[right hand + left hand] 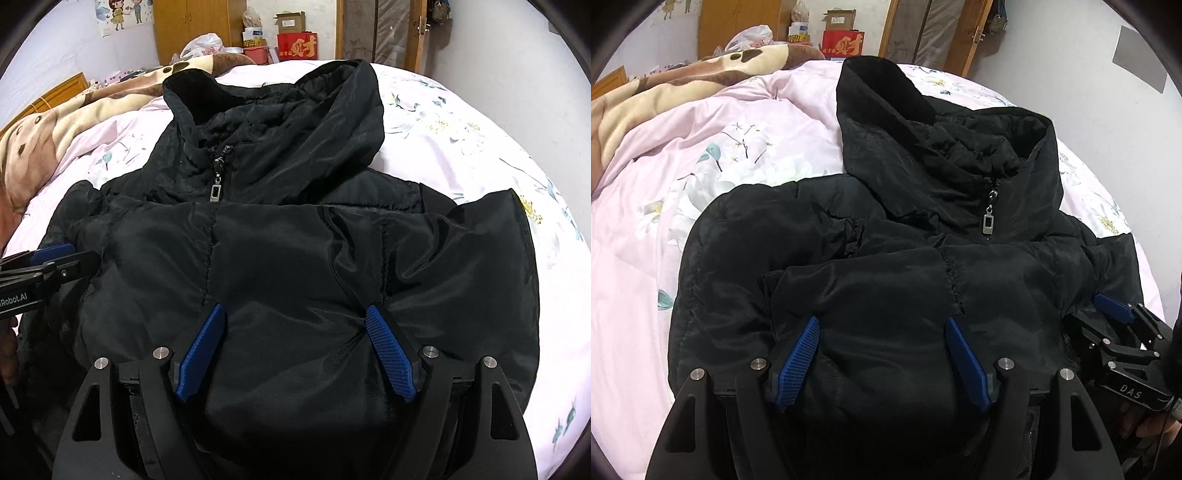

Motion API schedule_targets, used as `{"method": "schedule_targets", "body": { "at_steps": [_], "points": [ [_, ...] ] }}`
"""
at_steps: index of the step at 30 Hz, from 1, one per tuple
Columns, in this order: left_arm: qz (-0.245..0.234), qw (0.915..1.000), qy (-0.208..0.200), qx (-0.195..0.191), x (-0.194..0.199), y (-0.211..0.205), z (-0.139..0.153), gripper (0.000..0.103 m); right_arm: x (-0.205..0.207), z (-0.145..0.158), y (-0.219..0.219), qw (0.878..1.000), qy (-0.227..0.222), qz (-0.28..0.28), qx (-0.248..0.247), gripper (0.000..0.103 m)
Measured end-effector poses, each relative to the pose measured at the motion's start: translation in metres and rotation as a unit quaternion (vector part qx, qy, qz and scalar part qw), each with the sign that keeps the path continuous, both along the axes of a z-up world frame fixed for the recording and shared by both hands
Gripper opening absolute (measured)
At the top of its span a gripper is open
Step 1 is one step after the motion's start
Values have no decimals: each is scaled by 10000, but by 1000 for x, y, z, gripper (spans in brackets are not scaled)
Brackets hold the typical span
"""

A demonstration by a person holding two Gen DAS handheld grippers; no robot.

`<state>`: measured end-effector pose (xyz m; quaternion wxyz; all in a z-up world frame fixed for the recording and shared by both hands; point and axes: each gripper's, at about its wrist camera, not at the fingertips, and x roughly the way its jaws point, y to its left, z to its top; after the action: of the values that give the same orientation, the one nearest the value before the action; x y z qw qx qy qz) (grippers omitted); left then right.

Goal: Fold large clothes

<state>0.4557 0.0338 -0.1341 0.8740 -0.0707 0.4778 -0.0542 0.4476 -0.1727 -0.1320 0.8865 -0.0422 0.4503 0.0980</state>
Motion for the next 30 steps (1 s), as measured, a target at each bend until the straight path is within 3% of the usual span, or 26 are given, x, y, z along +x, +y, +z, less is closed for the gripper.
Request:
{"method": "schedule_targets", "body": {
  "at_steps": [2, 4, 7, 10, 16, 18, 23, 28, 29, 30],
  "points": [
    [-34, 10000, 54, 49, -1, -1, 8, 71, 4, 2, 3, 9999, 89, 29, -42, 79],
    [-35, 9998, 84, -153, 3, 3, 17, 71, 7, 12, 2, 9998, 183, 40, 42, 79],
    [129, 9984, -7, -558, 11, 22, 38, 71, 11, 37, -8, 9990, -32, -37, 455, 79],
    [338, 9976, -186, -578, 28, 40, 59, 71, 23, 63, -16, 9976, -352, -225, 555, 79],
    [619, 9974, -312, -218, 80, 60, 83, 71, 72, 93, -21, 9963, -705, -396, 286, 79],
    [663, 9971, -296, -215, 99, 62, 86, 71, 100, 98, -20, 9962, -700, -513, -49, 79],
    [664, 9973, -305, -34, 152, 54, 90, 71, 153, 100, -19, 9946, -702, -748, -180, 79],
    [580, 9973, -242, 391, 195, 34, 76, 71, 197, 82, -11, 9947, -477, -734, -545, 79],
    [568, 9973, -202, 422, 200, 30, 72, 71, 199, 80, -12, 9945, -472, -769, -528, 77],
    [519, 9975, -155, 454, 207, 28, 68, 71, 202, 77, -15, 9937, -423, -896, -525, 59]
  ]
}}
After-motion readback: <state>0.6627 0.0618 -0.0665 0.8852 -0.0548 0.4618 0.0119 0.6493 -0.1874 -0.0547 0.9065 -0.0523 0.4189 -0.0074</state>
